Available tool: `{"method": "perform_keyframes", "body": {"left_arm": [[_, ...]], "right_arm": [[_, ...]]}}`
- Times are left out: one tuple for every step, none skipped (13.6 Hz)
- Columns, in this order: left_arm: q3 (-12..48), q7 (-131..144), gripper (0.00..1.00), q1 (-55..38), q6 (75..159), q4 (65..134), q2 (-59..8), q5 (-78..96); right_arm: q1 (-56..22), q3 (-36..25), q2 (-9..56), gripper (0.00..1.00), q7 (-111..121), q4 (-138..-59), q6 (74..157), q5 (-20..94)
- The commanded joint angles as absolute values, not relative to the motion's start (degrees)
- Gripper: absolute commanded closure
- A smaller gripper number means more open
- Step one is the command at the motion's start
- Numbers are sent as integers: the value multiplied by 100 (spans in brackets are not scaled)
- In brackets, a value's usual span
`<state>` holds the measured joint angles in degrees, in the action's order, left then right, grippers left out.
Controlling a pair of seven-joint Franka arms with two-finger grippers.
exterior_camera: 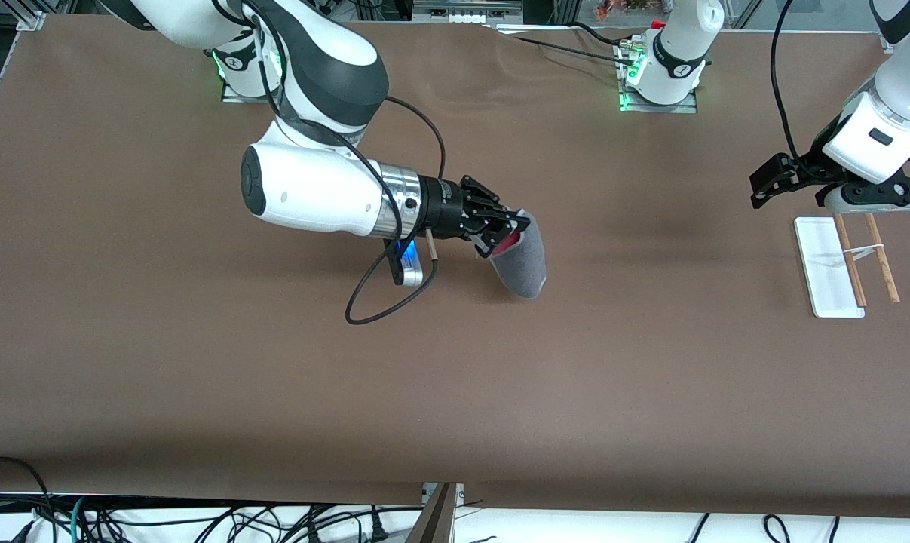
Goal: Pass towel and hang on rack
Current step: 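Carry the towel toward the middle while the left gripper reaches out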
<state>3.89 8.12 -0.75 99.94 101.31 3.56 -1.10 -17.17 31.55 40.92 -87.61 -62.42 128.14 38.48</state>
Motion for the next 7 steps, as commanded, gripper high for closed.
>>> {"method": "perform_keyframes", "body": {"left_arm": [[404, 677, 0, -53, 9870, 9993, 316, -70], [404, 720, 0, -53, 9870, 9993, 316, -53], [387, 651, 0, -53, 9870, 9993, 308, 8], [387, 633, 0, -53, 9870, 10002, 299, 35], [395, 633, 0, -70, 9870, 9993, 273, 44], [404, 633, 0, -96, 9844, 10002, 177, 79], [404, 615, 0, -88, 9774, 10002, 132, 401]], "right_arm": [[-1679, 3541, 4140, 100, -9315, -6126, 13304, 3990], [-1687, 3690, 4140, 100, -9430, -6117, 13542, 3999], [-1696, 3848, 4140, 100, -9544, -6082, 13796, 3990], [-1748, 3902, 4140, 100, -9623, -6065, 14060, 3999], [-1827, 3911, 4140, 100, -9728, -6064, 14219, 3999], [-1898, 3929, 4140, 100, -9834, -6056, 14343, 3990], [-1968, 3929, 4140, 100, -9913, -6056, 14518, 3990]]}}
